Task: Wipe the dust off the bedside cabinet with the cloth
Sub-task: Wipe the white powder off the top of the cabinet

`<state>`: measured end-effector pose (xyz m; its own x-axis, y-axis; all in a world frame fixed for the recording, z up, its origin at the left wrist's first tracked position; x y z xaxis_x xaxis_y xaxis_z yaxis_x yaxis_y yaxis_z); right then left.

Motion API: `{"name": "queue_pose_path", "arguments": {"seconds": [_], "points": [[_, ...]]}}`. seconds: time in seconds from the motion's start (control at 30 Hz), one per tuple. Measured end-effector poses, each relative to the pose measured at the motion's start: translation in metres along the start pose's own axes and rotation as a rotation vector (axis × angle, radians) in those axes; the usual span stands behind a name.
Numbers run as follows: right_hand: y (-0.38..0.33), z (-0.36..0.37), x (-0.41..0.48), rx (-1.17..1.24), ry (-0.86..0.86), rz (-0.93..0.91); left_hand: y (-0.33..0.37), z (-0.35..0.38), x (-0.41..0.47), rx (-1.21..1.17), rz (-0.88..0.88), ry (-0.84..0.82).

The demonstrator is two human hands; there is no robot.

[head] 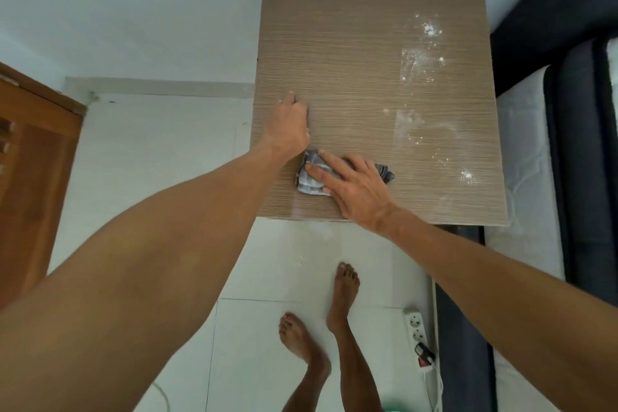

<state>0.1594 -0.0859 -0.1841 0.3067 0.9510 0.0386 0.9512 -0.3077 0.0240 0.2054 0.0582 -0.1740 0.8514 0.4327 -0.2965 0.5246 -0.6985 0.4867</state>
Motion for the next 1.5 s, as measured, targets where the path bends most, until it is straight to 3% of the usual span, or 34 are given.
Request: {"name": "queue_pose_path", "arguments": {"seconds": [0.33,0.5,0.63,0.8,0.9,1.13,1.5], "points": [[-0.066,-0.013,-0.067,0.116,-0.039,-0.187,-0.002,0.016,-0.056,0.018,0.046,-0.035],[0.012,-0.031,-0.041,0.17,0.046,0.158,-0.007,0.017,-0.064,-0.006,0.066,-0.017],[0.032,-0.023,-0.019,0.15,0.029,0.205,-0.009,0.018,-0.067,-0.013,0.056,-0.008],[-0.048,0.003,-0.059,0.11,-0.132,-0.038,-0.008,0.021,-0.068,0.024,0.019,-0.03],[-0.054,-0.011,-0.074,0.128,-0.134,-0.119,0.001,0.025,-0.065,0.036,-0.027,-0.047],[0.065,-0.058,-0.028,0.042,0.035,-0.013,0.048,0.033,-0.03,0.063,0.016,-0.042],[0.274,-0.056,0.09,0.039,0.067,0.118,0.097,0.042,0.077,0.0,-0.106,-0.063]]}}
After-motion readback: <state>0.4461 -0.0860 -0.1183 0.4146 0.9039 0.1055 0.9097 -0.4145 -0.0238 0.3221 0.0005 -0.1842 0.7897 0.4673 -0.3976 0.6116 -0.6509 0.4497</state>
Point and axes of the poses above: each hand's wrist, its own x-axis towards the middle knuckle, its own z-axis out of the palm, y = z × x, the point moved 10 cm from there along x, towards the middle knuckle, and after that the axes turned 13 degrees about -x, right-handed, at the moved point
